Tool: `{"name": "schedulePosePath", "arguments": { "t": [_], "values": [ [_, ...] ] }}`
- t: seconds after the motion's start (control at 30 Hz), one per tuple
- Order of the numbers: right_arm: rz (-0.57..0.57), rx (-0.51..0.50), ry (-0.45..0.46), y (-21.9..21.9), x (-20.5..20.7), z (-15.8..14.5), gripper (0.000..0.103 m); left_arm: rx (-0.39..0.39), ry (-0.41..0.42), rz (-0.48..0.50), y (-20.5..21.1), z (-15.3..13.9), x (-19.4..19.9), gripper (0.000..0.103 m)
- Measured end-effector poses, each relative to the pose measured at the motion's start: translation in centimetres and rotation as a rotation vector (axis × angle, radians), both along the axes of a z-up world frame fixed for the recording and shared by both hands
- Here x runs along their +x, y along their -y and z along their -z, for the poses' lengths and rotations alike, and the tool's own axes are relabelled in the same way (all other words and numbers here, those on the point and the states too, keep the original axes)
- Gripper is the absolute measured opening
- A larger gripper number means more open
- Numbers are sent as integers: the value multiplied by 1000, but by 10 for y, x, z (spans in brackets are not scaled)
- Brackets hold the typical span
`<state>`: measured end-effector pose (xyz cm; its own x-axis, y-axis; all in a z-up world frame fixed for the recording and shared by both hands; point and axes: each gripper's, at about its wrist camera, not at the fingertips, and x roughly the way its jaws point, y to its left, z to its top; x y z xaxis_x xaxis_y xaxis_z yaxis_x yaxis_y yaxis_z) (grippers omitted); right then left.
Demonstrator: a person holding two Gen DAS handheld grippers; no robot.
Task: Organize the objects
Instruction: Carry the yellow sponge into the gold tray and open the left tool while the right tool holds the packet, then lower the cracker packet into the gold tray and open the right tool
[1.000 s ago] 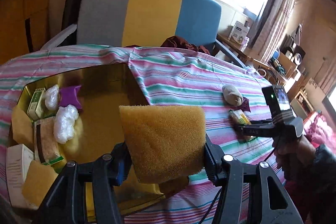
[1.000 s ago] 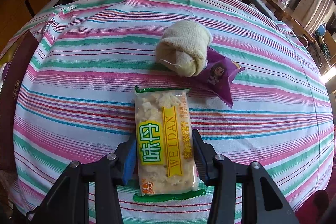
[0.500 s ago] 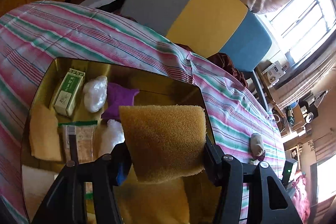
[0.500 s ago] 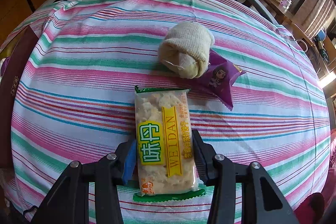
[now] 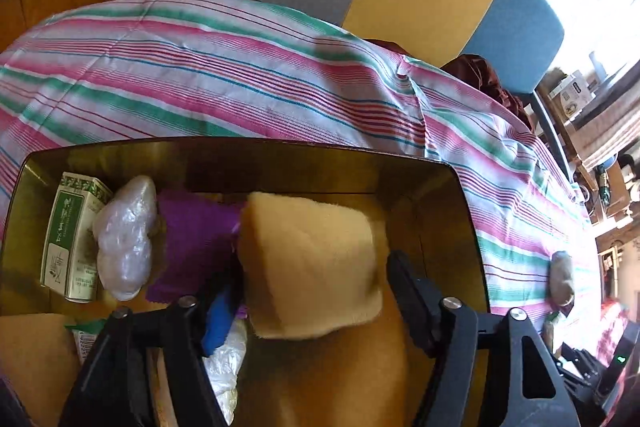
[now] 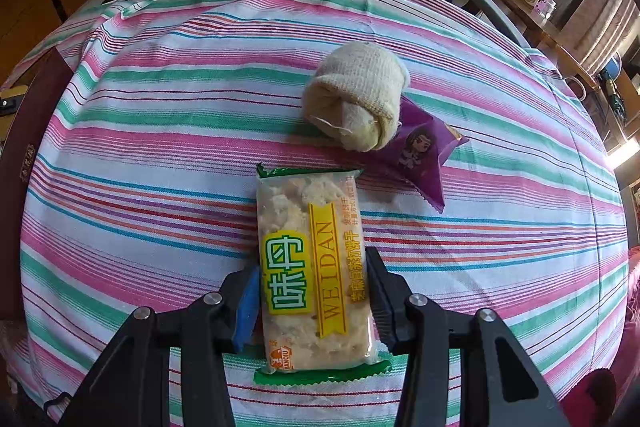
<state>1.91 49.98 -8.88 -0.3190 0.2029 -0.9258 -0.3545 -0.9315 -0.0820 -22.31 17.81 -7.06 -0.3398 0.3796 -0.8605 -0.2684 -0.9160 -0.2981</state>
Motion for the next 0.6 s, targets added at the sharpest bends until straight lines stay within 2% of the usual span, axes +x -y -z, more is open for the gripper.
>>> {"name": "schedulePosePath", "arguments": {
  "t": [0.07, 0.23, 0.53, 0.6],
  "values": [
    [-1, 0, -1, 0, -1, 0, 48, -1, -21, 7, 4, -7, 4, 80],
    [-4, 5, -1, -2, -3, 1, 48, -1, -87, -4, 22, -31, 24, 80],
    [4, 20, -4, 2, -1, -2, 47, -26, -272, -17, 78, -71, 102, 80],
    [16, -13, -12, 1, 0, -4, 47, -40, -306, -18, 91, -75, 120, 81]
  ]
}}
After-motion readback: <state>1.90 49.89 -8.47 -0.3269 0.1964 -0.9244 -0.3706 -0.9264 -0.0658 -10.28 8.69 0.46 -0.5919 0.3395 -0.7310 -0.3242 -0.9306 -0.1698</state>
